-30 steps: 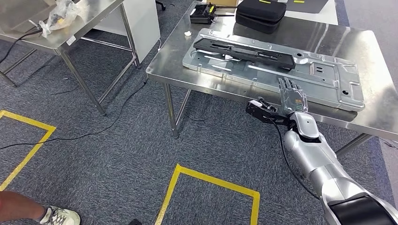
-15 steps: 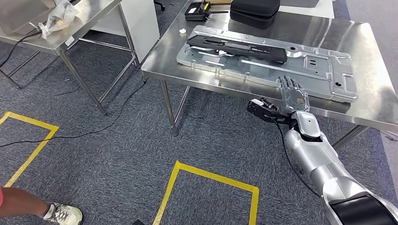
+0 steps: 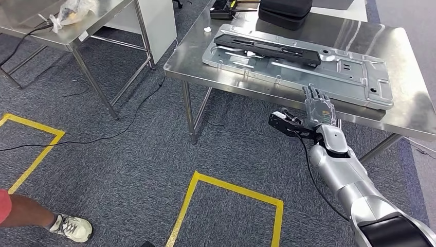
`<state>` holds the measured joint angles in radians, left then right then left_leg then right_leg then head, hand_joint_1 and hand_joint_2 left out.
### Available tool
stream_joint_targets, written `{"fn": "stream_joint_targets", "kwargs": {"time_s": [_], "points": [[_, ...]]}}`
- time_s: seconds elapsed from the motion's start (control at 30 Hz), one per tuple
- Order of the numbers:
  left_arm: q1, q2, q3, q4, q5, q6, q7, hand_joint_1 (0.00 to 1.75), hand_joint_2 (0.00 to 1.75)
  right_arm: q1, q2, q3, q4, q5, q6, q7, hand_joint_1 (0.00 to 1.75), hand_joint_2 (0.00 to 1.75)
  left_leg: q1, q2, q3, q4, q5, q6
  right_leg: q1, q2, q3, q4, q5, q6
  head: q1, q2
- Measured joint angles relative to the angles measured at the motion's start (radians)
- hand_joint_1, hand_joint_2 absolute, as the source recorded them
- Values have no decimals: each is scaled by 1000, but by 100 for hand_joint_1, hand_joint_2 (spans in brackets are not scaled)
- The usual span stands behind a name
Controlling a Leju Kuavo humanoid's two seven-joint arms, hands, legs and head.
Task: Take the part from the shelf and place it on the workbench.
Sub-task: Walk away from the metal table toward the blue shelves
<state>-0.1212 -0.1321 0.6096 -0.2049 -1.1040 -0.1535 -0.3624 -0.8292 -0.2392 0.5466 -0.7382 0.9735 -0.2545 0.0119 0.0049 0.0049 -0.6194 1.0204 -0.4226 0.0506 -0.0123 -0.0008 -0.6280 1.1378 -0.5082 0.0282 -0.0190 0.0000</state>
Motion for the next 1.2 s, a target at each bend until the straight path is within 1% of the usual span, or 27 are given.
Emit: {"fn": "stream_joint_targets", "kwargs": {"time_s": [0.03, 0.07, 0.13, 0.2, 0.23, 0.3, 0.33, 0.37, 0.4, 0.43, 0.47, 0.53, 0.57, 0.6, 0.67, 0.73, 0.77, 0.8, 0.87, 0.9, 0.93, 0.97, 1.0, 1.07, 1.1, 1.17, 1.2], "points": [[0, 0, 0, 0, 0, 0, 0, 0, 0, -2, 0, -1, 0, 1, -2, 0, 0, 0, -2, 0, -2, 2, 2, -4, 3, 0, 36, -62, 17, -5, 0, 0], [-1, 0, 0, 0, 0, -1, 0, 0, 0, -4, 0, -1, 0, 1, -4, 0, 0, 0, -3, 1, -4, 3, 5, -8, 6, 0, 58, -101, 25, -9, 0, 0], [-1, -1, 0, 0, 0, -1, 0, 0, 0, -6, 0, -2, 1, 1, -6, 0, 0, 0, -4, 1, -8, 3, 11, -21, 12, 0, 62, -118, 31, -17, 0, 0], [0, 0, 0, 0, 0, -1, 0, 0, 0, -6, 0, -2, 2, 1, -7, 0, 0, 0, -4, -1, -13, 7, 8, -33, 8, -1, 59, -125, 43, -30, 0, 0], [0, 0, 0, 0, 0, -1, 0, 0, 0, -7, 0, -2, 2, 1, -7, 0, 0, 0, -3, -2, -22, 26, -10, -39, 5, -3, 56, -130, 50, -38, 0, 0], [0, 0, 0, 0, 0, -1, 0, 0, 0, -7, 1, -2, 3, 1, -8, 0, 0, 0, -1, -4, -63, 125, -81, -47, 2, -5, 46, -134, 61, -48, -1, 0], [0, 0, 0, 0, 0, -1, 0, 0, 0, -7, 2, -2, 4, 1, -8, 0, 0, 0, 1, -4, -89, 195, -120, -51, 3, -6, 38, -134, 66, -50, -1, 0], [1, 0, 0, 0, 0, -1, 0, 0, 0, -5, 2, -2, 5, 1, -8, 0, 0, 0, 3, -3, -108, 253, -147, -54, 3, -6, 31, -133, 71, -51, -1, 0], [1, 0, 0, 0, 0, -1, 0, 0, 0, -3, 2, -2, 6, 1, -8, -1, 0, 0, 4, -3, -112, 282, -157, -55, 3, -6, 24, -132, 76, -50, -1, 0], [2, 0, 0, 0, 0, -1, 0, 0, 0, -1, 2, -2, 7, 2, -8, -1, 0, 0, 6, -3, -95, 269, -148, -56, 3, -6, 18, -131, 80, -48, -1, 0], [2, 0, 0, 0, 0, -1, 1, 0, 0, 0, 2, -2, 8, 2, -9, -1, 0, 0, 7, -3, -58, 216, -124, -55, 3, -5, 14, -129, 84, -45, -1, 0], [0, 1, 0, 0, 0, -1, 1, 0, 0, 0, 2, -3, 8, 1, -10, -1, 0, 0, 5, -3, 32, 71, -81, -47, 4, -4, 6, -123, 88, -39, -1, 0], [-1, 1, 0, 0, 0, -1, 1, 0, 0, -1, 2, -3, 8, 1, -11, -1, 0, 0, 4, -4, 60, 21, -70, -42, 6, -4, 3, -121, 91, -34, -1, 0], [-1, 2, 0, 0, 0, -1, 1, 0, 0, -1, 2, -3, 8, 1, -12, -1, 0, 0, 1, -4, 72, -4, -68, -37, 7, -4, 0, -120, 94, -29, 0, 0], [1, 2, 0, 0, 0, -1, 1, 0, 0, 0, 2, -5, 8, 2, -15, -1, 0, 0, -1, -5, 68, -9, -61, -26, 7, -4, -3, -122, 103, -16, 0, 0], [2, 1, 0, 0, 0, -1, 1, 0, 0, 1, 1, -8, 9, 2, -17, -1, 0, 0, 2, -3, 65, -19, -45, -10, 4, -2, -11, -108, 87, -4, 0, 0], [1, 1, 0, 0, 0, -1, 1, 0, 0, 1, 0, -10, 10, 2, -17, -1, 0, 0, 4, -1, 61, -24, -37, -3, 3, -1, -24, -78, 61, 0, 1, 0], [1, 0, 0, 0, 0, -1, 1, 0, 0, 1, -1, -12, 10, 2, -18, -1, 0, 0, 4, -1, 56, -26, -30, 2, 0, 0, -44, -27, 23, 3, 1, 0], [2, 0, 0, 0, 0, -1, 1, 0, 0, 5, -2, -14, 13, 1, -20, -1, 0, 0, 3, 0, 41, -24, -22, 5, -1, 0, -91, 100, -48, 8, 2, 0], [2, 0, 0, 0, 0, -1, 1, 0, 0, 10, -2, -15, 14, 0, -21, -1, 0, 0, 3, 0, 34, -23, -18, 5, -1, 0, -102, 140, -63, 10, 2, 0], [3, 0, 0, 0, 0, -1, 1, 0, 0, 16, -3, -17, 16, -2, -23, -1, 0, 0, 2, 0, 28, -20, -15, 5, -1, 0, -94, 144, -60, 11, 2, 0], [3, 0, 0, 0, 1, -1, 1, 0, 0, 23, -4, -19, 17, -6, -27, -2, 0, 0, 2, 0, 23, -17, -13, 4, -2, 0, -66, 108, -39, 10, 2, 0], [3, 0, 0, 0, 1, -1, 1, 0, 0, 29, -5, -22, 18, -11, -33, -3, 0, 0, 2, 0, 19, -13, -11, 2, -1, 0, -22, 40, -10, 7, 2, 0], [3, 0, 0, 0, 2, -1, 0, 0, 0, 44, -8, -30, 21, -23, -53, -9, 0, 0, 0, -1, 12, -6, -9, -4, 3, -1, 51, -85, 24, -2, 2, 0], [3, 0, 0, 0, 2, -1, 0, 0, 0, 55, -9, -36, 23, -28, -65, -14, 0, 0, -1, -1, 9, -3, -7, -9, 6, 0, 67, -116, 30, -6, 1, 0], [5, -1, 0, 0, 3, 0, -1, 0, 0, 81, -12, -52, 30, -38, -87, -22, 0, 0, -1, -1, 6, -4, 0, -20, 10, 0, 66, -126, 34, -15, 1, 0], [5, -1, 0, 0, 4, 0, -1, 0, 0, 96, -13, -59, 34, -42, -97, -26, 0, 0, -1, -2, 4, -5, 0, -26, 7, -1, 65, -129, 39, -22, 1, 0]]}}
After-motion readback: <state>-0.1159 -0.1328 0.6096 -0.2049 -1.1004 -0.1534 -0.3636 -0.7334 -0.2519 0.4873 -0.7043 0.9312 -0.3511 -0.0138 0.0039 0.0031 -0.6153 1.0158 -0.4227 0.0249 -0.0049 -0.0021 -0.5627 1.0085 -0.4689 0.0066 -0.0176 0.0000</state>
